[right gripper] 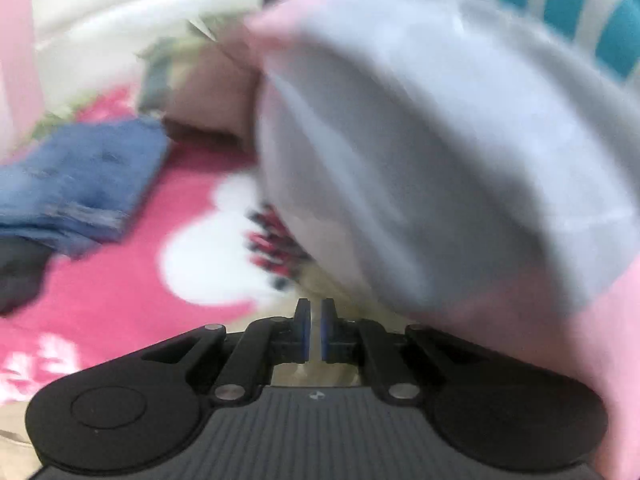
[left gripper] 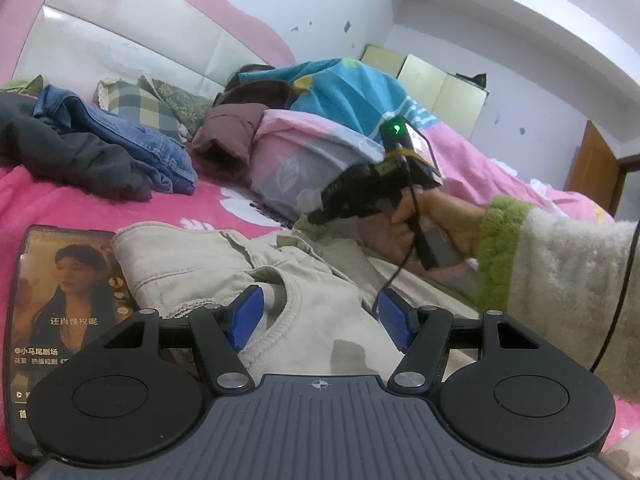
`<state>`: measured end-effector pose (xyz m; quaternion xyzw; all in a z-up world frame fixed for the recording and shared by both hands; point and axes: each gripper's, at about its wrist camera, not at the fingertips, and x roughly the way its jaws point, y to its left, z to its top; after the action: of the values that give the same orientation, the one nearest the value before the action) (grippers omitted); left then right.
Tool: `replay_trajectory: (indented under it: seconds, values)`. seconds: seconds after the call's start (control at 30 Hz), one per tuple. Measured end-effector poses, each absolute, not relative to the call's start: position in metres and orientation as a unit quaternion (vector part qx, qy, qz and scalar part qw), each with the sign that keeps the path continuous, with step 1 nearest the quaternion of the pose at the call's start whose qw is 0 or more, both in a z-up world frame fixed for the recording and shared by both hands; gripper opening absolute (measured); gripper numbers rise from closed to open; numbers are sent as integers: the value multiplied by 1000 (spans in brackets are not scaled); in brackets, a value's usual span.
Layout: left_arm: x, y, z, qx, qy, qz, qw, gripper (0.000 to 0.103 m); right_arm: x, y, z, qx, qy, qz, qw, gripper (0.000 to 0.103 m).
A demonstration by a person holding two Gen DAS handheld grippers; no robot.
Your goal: Fold clothes
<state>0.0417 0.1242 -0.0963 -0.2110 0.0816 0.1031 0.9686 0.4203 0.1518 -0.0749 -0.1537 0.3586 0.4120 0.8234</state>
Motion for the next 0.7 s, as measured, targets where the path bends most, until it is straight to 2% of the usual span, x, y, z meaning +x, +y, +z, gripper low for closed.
replay_trajectory:
  seconds: [0.1,0.2,0.4,0.43,0.47,0.53,0.7]
  values:
    - [42,123,-96,-206,80,105,970,64,438,170,-108,-138,401,383,821,1]
    - [39,123,-95,-207,72,106,970,64,442,167,-109,-99,410,366,829,0]
    - [27,116,-88,-187,31,101,977,64,385,143,-49,-119,424,480,759,4]
    - [26,115,-87,-183,30,102,977,64,373,139,-39,-126,423,504,742,11]
    - [27,113,-86,-178,31,105,978,64,359,138,-33,-140,425,530,720,30]
    - [27,112,-86,-173,34,109,978,64,335,145,-34,-182,420,570,682,44]
    - [28,115,-88,-171,47,124,976,64,314,179,-69,-286,432,566,641,44]
